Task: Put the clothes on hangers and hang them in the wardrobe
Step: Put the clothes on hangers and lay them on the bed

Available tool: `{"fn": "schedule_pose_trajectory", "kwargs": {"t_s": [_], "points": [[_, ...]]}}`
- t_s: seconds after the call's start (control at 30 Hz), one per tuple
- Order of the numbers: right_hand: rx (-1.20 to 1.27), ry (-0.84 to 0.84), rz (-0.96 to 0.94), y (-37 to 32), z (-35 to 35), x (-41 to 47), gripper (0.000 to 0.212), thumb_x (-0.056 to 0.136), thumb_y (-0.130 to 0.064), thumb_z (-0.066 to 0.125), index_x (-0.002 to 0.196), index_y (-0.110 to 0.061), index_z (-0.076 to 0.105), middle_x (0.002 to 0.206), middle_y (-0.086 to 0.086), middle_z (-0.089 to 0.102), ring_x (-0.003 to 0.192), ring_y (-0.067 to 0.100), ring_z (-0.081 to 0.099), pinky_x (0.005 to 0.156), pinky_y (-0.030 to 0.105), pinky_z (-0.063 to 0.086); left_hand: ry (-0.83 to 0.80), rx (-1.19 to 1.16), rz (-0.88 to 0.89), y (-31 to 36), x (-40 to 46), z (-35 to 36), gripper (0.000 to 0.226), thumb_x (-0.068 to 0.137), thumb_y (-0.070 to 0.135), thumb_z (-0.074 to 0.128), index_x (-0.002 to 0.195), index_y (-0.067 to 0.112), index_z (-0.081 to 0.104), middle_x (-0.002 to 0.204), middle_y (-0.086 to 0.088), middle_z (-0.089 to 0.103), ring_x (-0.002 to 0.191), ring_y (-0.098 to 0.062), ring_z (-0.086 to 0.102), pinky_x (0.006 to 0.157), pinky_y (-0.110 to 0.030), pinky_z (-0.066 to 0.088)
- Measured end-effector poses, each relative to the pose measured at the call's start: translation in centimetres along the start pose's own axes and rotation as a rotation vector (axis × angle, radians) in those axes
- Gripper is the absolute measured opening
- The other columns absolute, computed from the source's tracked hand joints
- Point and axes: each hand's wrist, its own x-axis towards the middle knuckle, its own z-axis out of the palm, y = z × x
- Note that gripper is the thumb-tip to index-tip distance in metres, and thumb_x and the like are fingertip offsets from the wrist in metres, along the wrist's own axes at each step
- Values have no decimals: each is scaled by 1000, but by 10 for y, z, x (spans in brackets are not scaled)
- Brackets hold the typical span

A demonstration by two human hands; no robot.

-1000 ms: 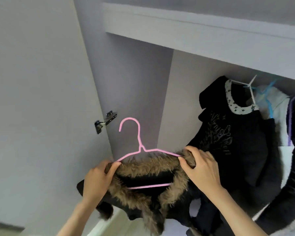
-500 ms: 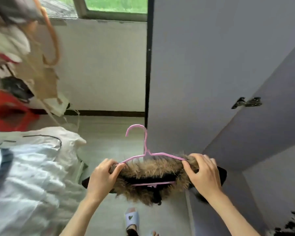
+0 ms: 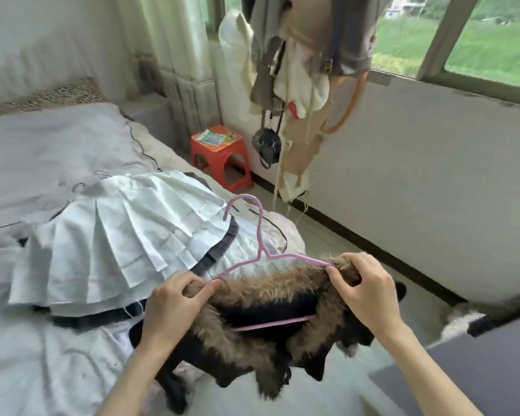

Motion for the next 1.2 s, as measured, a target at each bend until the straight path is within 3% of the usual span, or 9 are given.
{"fn": "schedule_pose_trajectory", "kwargs": {"t_s": [0.1,0.23,0.5,0.63,0.87,1.07,1.13,1.2], "points": [[57,-10,-109,-47,42,47,21,78,-25,72,91,-9,68,85,3,66,76,13,58,74,13,39,113,25,-65,-31,26,-42,35,69,51,62,64,16,64,66,10,59,61,-8,56,58,-20,43],[120,-32,-215,-109,95,98,24,80,-33,70,91,-12,68,84,1,66,75,16,60,72,22,44,242,48,-157,-71,51,-96,26,70,49,63,67,23,62,68,15,59,67,0,56,62,-5,37],[243,-21,-429,-217,176,218,32,80,-39,62,89,-9,68,86,1,68,78,17,62,70,23,44,526,138,-257,-118,137,-169,25,75,43,68,74,18,66,77,8,62,73,-12,56,63,-26,43],[298,-79,-471,-262,220,287,24,82,-33,68,72,-17,52,68,-4,55,64,16,50,60,26,34,593,176,-336,-152,202,-192,27,77,48,67,75,21,65,80,8,63,78,-13,56,67,-28,42],[263,-267,-435,-303,331,394,29,83,-41,62,78,-13,57,73,4,63,73,27,58,60,34,43,495,239,-515,-237,315,-202,33,81,52,61,80,19,65,89,2,64,87,-19,57,74,-34,48],[143,-516,-365,-296,455,439,35,86,-44,58,89,-9,59,86,11,66,84,30,60,63,33,39,227,366,-734,-323,373,-167,31,86,53,54,74,25,55,88,0,60,93,-27,57,68,-31,40],[79,-544,-354,-294,492,442,36,89,-43,54,101,-10,60,96,11,66,92,30,58,71,34,39,202,420,-774,-348,385,-152,26,89,46,52,79,23,56,95,-4,62,98,-29,56,71,-32,39],[39,-527,-321,-293,520,441,41,92,-40,48,123,-14,53,114,10,62,108,31,53,89,38,36,193,476,-771,-373,390,-137,22,93,32,47,102,17,61,111,-7,61,106,-29,54,80,-34,41]]}}
